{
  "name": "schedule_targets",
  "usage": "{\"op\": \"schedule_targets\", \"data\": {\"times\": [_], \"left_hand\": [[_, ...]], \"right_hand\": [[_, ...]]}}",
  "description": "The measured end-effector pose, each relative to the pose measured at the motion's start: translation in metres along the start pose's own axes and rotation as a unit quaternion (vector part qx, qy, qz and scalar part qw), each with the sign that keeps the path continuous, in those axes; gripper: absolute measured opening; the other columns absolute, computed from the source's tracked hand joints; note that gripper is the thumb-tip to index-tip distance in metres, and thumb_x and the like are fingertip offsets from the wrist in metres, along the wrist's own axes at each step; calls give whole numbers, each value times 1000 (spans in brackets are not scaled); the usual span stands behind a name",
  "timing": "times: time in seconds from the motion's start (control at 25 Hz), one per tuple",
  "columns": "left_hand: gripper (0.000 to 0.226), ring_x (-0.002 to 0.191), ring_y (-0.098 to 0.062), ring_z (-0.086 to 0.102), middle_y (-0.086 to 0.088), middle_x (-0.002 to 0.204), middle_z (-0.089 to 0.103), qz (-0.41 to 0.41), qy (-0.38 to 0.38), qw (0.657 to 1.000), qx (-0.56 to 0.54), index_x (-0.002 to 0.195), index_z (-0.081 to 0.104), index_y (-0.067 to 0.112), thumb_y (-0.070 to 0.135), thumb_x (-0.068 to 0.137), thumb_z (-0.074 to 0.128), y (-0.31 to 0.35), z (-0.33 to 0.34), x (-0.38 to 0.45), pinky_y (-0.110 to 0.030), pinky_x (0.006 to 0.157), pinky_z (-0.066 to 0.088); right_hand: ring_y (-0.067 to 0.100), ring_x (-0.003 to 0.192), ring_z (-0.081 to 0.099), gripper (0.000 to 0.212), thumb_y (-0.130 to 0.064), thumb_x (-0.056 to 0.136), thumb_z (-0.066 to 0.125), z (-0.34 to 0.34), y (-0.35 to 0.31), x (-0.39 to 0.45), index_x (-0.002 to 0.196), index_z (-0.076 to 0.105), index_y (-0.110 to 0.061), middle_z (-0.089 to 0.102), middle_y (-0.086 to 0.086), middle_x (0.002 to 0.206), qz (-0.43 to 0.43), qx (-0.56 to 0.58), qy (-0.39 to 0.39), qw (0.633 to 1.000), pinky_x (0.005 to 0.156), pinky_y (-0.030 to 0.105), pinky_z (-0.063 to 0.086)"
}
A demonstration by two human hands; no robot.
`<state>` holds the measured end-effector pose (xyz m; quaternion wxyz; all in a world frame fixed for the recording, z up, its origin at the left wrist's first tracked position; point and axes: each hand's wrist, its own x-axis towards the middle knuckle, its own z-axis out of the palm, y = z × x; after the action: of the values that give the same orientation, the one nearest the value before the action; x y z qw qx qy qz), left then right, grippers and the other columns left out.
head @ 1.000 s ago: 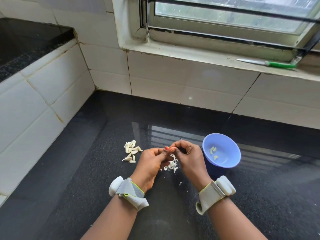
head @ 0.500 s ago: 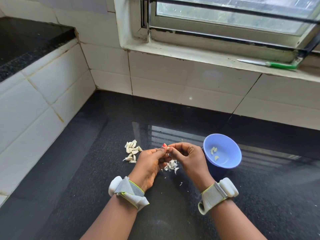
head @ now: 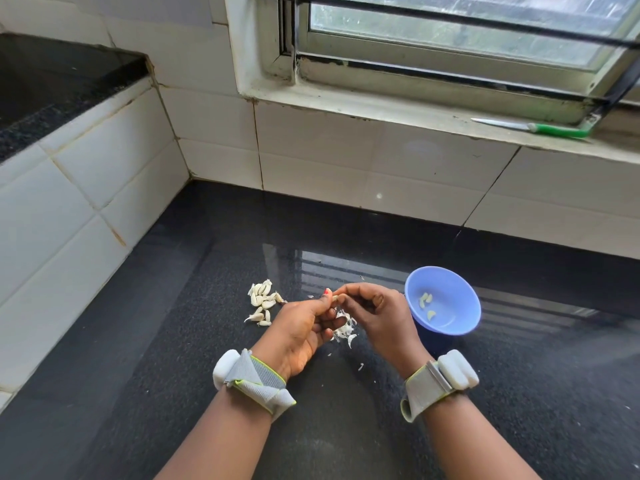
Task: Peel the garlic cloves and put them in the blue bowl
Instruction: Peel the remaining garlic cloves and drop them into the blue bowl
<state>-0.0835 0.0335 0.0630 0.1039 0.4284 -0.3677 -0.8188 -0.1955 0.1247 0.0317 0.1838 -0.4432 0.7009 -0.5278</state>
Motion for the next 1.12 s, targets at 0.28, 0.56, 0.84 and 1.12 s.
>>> {"op": "schedule_targets", "data": {"times": [0.28, 0.56, 0.84, 1.12], "left_hand": [[29, 54, -10, 62, 0, 61, 47, -8, -11, 999, 29, 73, 55, 11, 22, 99, 45, 0, 2, -1, -17, 48, 33], [26, 49, -2, 59, 3, 59, 52, 61, -26, 996, 60, 74, 53, 14, 18, 99, 45, -2, 2, 0, -18, 50, 32], [12, 71, -9, 63, 3, 67, 66, 187, -20, 972, 144, 85, 65, 10, 16, 93, 57, -9, -9, 8, -15, 54, 42], [8, 69, -7, 67, 2, 73, 72, 206, 9, 972, 109, 88, 69, 11, 6, 87, 62, -9, -11, 11, -14, 53, 45]], "right_hand": [[3, 75, 65, 11, -6, 82, 74, -2, -1, 1, 90, 75, -13, 70, -10, 82, -72, -85, 11, 994, 70, 15, 51], [1, 64, 63, 13, -7, 83, 72, 0, -15, 3, 80, 74, -20, 70, -9, 71, 19, -27, 12, 999, 60, 14, 49], [-1, 54, 60, 15, -5, 88, 67, -3, -27, 6, 77, 72, -15, 68, -11, 61, 76, 30, -5, 997, 54, 10, 44], [7, 79, 65, 12, -11, 91, 64, -3, 4, 3, 93, 74, -17, 72, -4, 86, 104, -185, 21, 977, 68, 8, 42]]}}
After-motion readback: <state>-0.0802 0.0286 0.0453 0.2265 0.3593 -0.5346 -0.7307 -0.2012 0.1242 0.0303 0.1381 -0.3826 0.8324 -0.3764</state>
